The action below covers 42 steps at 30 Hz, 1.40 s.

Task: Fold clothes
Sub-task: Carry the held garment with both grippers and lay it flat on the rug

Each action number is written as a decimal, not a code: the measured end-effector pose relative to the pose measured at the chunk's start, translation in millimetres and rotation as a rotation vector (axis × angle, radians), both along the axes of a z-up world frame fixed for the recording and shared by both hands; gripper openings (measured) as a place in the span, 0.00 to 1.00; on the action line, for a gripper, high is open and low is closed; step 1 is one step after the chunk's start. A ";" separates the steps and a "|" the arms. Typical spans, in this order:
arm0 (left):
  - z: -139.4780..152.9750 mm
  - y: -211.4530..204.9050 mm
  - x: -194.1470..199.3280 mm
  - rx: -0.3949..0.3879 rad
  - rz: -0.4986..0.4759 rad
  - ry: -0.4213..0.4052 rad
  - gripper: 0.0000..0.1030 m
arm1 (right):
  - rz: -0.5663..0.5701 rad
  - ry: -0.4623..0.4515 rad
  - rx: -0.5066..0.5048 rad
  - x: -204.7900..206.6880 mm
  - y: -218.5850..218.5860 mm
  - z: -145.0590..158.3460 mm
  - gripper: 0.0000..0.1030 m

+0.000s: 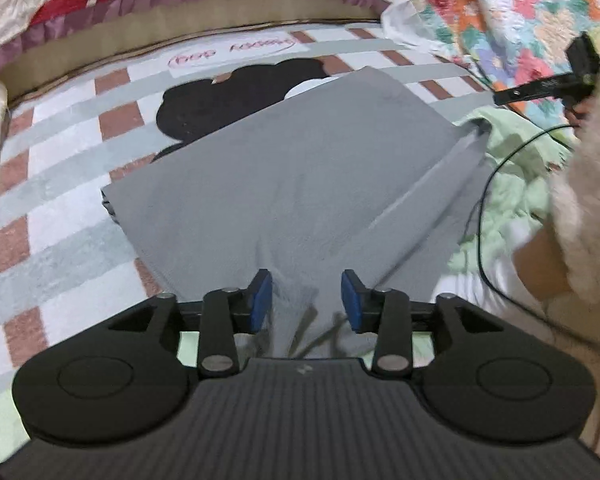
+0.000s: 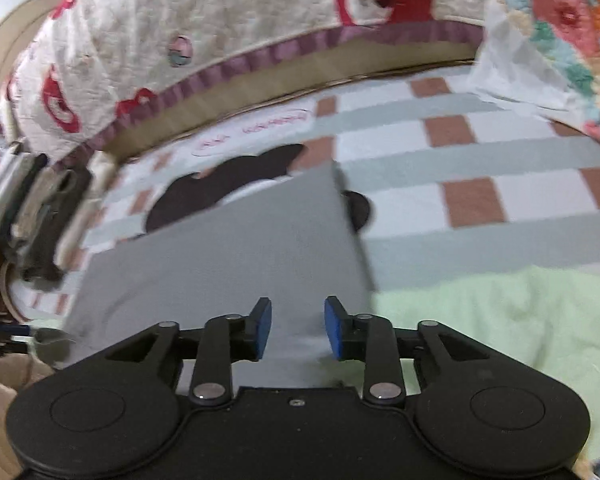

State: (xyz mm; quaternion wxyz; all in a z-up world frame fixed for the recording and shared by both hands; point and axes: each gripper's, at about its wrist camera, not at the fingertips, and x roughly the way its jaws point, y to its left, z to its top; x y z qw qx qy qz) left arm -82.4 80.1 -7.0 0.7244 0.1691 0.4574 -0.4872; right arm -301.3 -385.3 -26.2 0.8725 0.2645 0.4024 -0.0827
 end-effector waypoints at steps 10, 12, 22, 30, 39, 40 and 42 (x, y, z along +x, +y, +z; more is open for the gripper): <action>-55.7 -28.3 33.2 0.145 0.099 0.167 0.38 | 0.130 0.236 -0.183 47.2 1.8 -37.1 0.50; -56.2 -24.8 28.5 0.139 0.067 0.183 0.06 | 0.133 0.240 -0.163 38.5 0.8 -44.5 0.50; -21.7 16.9 1.6 0.034 -0.038 0.161 0.03 | 0.016 0.043 -0.200 -34.9 -2.9 -27.7 0.06; -45.9 11.7 -19.7 0.134 -0.158 0.135 0.09 | 0.053 0.214 -0.132 -48.4 5.3 -70.4 0.11; -20.6 38.6 -15.3 0.039 -0.162 0.182 0.41 | 0.005 0.077 -0.020 -63.3 -14.8 -31.0 0.29; -18.3 42.0 -10.9 0.030 -0.131 0.181 0.43 | 0.024 -0.008 0.053 -68.3 -16.7 -25.5 0.28; -16.7 49.1 10.4 -0.016 0.001 0.175 0.45 | 0.007 -0.119 0.138 -74.1 -19.6 -14.0 0.31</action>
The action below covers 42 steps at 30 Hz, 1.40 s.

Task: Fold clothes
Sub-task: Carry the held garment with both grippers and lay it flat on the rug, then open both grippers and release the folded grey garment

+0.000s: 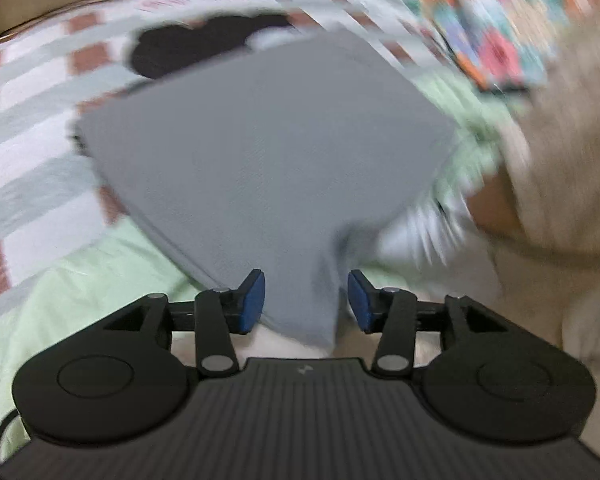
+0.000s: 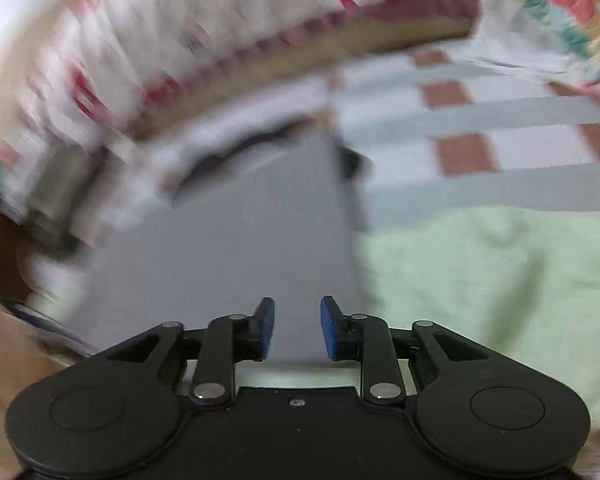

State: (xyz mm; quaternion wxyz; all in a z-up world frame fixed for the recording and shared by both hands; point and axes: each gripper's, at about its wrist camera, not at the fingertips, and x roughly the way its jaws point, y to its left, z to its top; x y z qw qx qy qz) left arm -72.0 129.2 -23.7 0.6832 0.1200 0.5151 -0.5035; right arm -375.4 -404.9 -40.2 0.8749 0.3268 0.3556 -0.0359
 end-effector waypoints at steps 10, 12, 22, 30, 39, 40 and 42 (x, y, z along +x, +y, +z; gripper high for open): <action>-46.9 -18.0 124.8 -0.084 0.534 -0.075 0.48 | -0.075 0.052 -0.189 121.4 -17.0 8.6 0.41; -56.2 -25.1 136.9 -0.075 0.577 -0.145 0.47 | 0.023 0.104 -0.351 156.2 -12.5 -1.9 0.42; -99.9 -32.8 155.6 -0.014 0.477 -0.127 0.51 | 0.022 0.163 -0.251 237.3 -45.4 -73.7 0.43; -117.0 -31.0 172.6 -0.124 0.416 -0.040 0.55 | 0.030 0.122 -0.200 250.8 -45.5 -97.8 0.46; -124.6 -40.2 183.0 -0.163 0.463 0.020 0.66 | 0.068 0.040 -0.273 267.0 -32.3 -104.9 0.14; -124.1 -43.4 179.4 -0.151 0.440 0.000 0.64 | 0.083 0.041 -0.290 266.1 -26.3 -104.6 0.12; -122.8 -53.0 168.0 -0.105 0.375 -0.052 0.19 | 0.090 0.036 -0.356 262.9 -14.0 -101.2 0.10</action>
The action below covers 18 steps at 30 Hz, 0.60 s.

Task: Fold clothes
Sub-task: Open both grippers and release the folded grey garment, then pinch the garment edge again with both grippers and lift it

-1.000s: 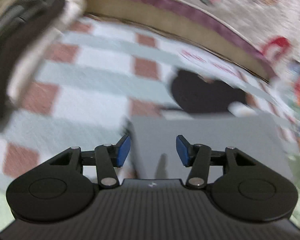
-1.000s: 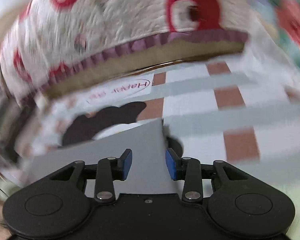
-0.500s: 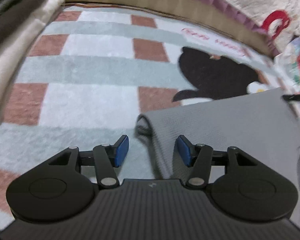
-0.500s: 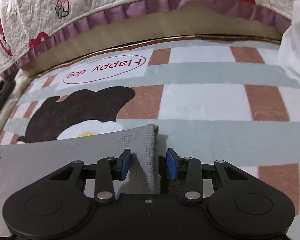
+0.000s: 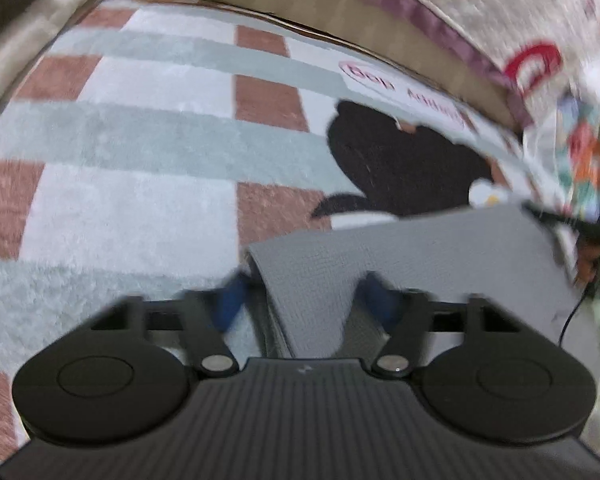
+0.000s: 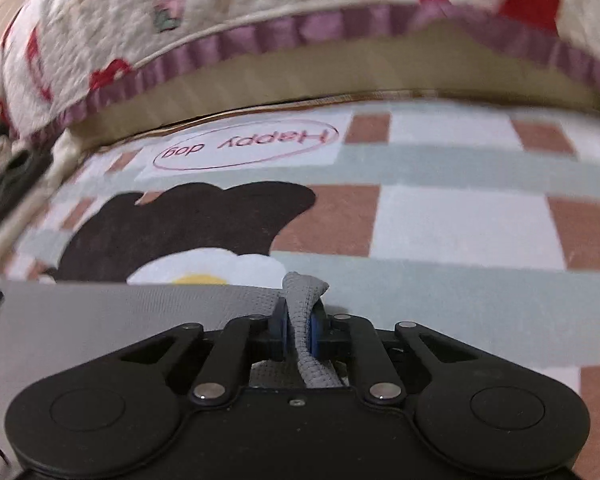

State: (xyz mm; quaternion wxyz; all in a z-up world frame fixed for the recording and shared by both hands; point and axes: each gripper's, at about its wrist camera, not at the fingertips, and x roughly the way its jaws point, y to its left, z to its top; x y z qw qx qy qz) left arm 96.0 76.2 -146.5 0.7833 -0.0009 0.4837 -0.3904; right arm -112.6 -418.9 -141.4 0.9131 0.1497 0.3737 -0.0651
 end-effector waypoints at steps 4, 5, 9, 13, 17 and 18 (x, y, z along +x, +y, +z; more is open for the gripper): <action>15.9 -14.7 -30.4 0.069 -0.088 -0.198 0.13 | -0.066 -0.043 -0.081 -4.0 9.4 10.9 0.08; 25.2 -14.7 -36.2 0.049 -0.084 -0.256 0.12 | -0.071 -0.055 -0.101 -4.2 11.3 15.3 0.08; 53.1 -12.7 -27.4 -0.015 0.039 -0.260 0.12 | -0.058 -0.119 -0.175 -3.3 16.4 44.3 0.07; 76.4 -28.4 -7.7 0.003 0.070 -0.354 0.12 | -0.078 -0.178 -0.230 13.3 1.3 75.5 0.07; 97.3 -42.3 45.5 -0.048 0.126 -0.400 0.12 | -0.074 -0.227 -0.276 56.5 -21.5 105.0 0.07; 101.2 -49.5 60.8 -0.050 0.131 -0.433 0.12 | -0.090 -0.244 -0.287 72.0 -28.2 110.6 0.07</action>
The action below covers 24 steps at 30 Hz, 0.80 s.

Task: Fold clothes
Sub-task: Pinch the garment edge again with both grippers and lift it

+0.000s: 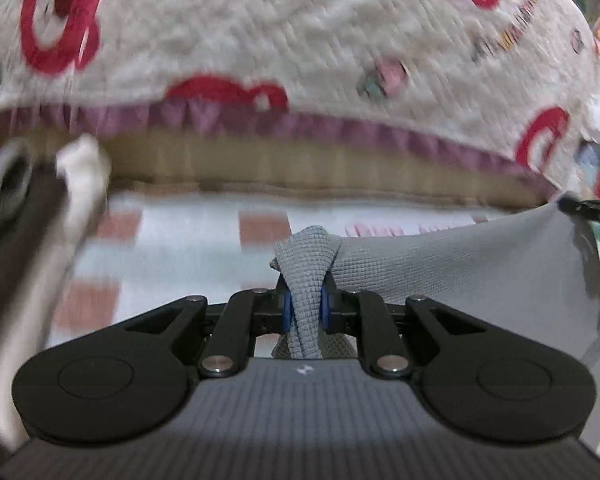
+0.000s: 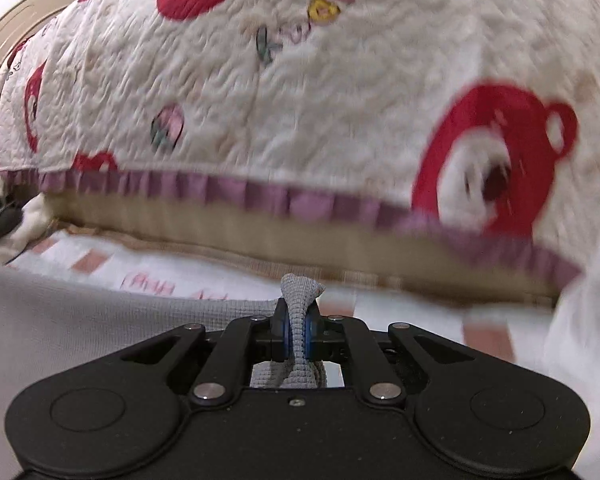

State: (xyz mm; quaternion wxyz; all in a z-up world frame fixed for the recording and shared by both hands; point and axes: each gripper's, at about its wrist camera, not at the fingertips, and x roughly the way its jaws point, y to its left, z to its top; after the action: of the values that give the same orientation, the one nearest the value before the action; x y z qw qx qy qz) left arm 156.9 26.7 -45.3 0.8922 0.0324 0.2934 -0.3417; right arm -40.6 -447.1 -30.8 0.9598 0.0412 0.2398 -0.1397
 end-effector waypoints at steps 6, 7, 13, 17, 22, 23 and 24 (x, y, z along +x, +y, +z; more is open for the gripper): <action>-40.1 -33.1 83.2 0.083 0.250 0.047 0.44 | -0.193 0.084 0.025 69.8 -32.2 -12.9 0.44; -47.2 -31.5 81.9 0.084 0.270 0.077 0.44 | -0.217 0.109 0.043 69.7 -34.2 -20.0 0.45; -69.6 -6.3 16.7 0.089 0.142 0.271 0.44 | -0.205 0.234 0.237 -6.3 -23.3 -66.6 0.47; -69.0 12.3 -8.5 0.124 0.185 0.387 0.46 | -0.315 0.216 0.394 -72.7 -24.2 -88.6 0.48; -74.0 33.8 -34.0 0.026 0.169 0.564 0.52 | -0.372 0.147 0.538 -125.4 -15.3 -93.6 0.51; -75.4 34.5 -40.8 0.014 0.154 0.585 0.55 | -0.377 0.138 0.560 -133.5 -12.9 -93.5 0.52; -77.9 34.2 -46.8 0.020 0.136 0.597 0.55 | -0.366 0.139 0.578 -136.7 -8.8 -92.7 0.52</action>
State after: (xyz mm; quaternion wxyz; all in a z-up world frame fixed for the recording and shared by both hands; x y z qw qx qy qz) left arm 110.1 60.9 -123.3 0.7872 -0.0805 0.5473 -0.2727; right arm -177.3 -455.9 -123.5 0.8488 0.3442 0.3231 -0.2381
